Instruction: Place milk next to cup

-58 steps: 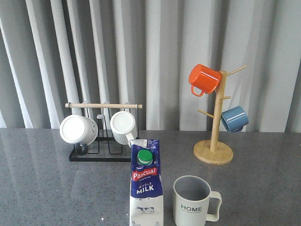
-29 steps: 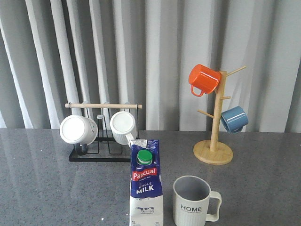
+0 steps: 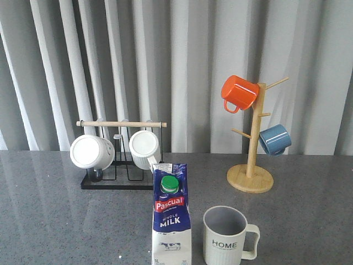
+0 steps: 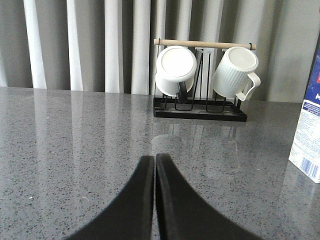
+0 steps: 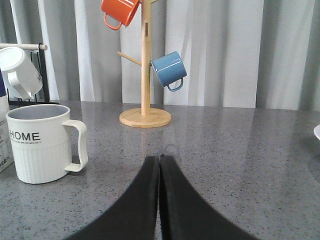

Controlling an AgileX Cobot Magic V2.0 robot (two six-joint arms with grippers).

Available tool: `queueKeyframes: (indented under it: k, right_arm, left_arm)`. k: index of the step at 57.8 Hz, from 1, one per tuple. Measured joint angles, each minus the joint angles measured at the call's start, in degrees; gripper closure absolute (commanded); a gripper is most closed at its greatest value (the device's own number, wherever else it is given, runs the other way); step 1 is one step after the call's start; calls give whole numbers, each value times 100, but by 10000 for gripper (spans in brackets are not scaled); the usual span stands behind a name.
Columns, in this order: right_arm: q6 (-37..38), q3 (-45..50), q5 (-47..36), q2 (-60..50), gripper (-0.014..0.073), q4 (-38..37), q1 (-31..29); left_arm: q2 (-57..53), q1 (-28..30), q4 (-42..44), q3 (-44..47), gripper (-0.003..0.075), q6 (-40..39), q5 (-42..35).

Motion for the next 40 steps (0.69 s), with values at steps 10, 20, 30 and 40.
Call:
queueKeyframes:
  k: [10, 20, 30, 40]
  right_arm:
    - [-5, 0, 42, 0, 603, -100, 0]
    - [0, 0, 63, 0, 603, -95, 0]
    - [0, 0, 63, 0, 603, -95, 0]
    - [0, 0, 63, 0, 603, -95, 0]
  left_arm:
    - [0, 0, 0, 0, 727, 0, 0]
    - [0, 0, 0, 0, 727, 0, 0]
    - [0, 0, 0, 0, 727, 0, 0]
    - [0, 0, 0, 0, 727, 0, 0]
